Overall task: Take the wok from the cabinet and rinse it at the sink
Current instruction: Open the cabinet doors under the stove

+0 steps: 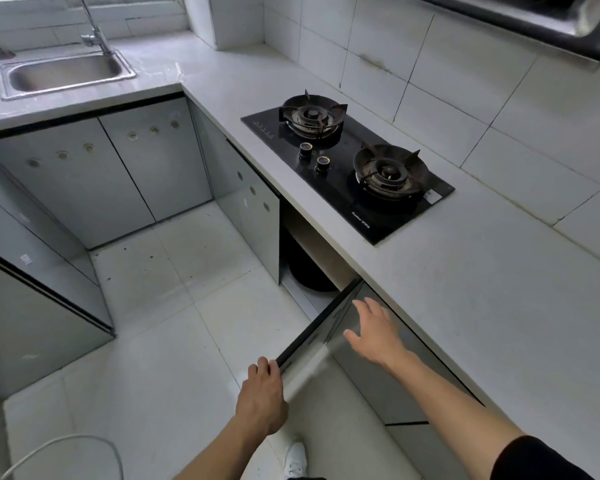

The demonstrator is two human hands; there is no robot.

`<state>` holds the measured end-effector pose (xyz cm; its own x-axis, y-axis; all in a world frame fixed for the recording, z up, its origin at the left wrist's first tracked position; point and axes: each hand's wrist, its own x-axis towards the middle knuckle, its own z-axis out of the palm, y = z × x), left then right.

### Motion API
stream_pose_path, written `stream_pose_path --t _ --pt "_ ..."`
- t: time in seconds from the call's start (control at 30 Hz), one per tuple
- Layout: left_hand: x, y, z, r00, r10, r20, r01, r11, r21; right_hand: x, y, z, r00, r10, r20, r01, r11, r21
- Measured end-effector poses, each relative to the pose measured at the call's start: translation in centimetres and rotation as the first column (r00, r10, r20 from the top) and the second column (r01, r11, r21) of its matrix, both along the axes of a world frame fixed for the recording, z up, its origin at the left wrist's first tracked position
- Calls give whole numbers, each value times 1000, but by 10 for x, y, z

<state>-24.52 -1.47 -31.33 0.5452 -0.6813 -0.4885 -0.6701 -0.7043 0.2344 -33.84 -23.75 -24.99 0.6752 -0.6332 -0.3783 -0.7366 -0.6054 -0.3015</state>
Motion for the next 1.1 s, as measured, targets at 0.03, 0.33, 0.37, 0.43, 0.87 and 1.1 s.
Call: stream_pose_path --t 0.03,0.33,0.37,0.43,0.87,1.1 --pt "0 2 2 1000 -3 -21 3 1000 0 2 3 1 1000 12 -12 -12 1000 0" --pt "136 42 53 994 -19 -109 6 993 -118 96 71 43 997 -31 69 34 999 -35" --pt "143 39 58 994 3 -108 -19 989 -148 96 70 44 996 -30 82 33 999 -40" --pt "157 33 69 992 59 -111 -80 976 -201 96 68 49 996 -15 91 19 999 -39" --pt "322 115 114 919 221 -328 -363 801 -476 196 172 76 984 -127 124 134 990 -51" --pt "365 87 129 722 198 -663 -606 643 -468 238 158 63 977 -175 120 182 982 -57"
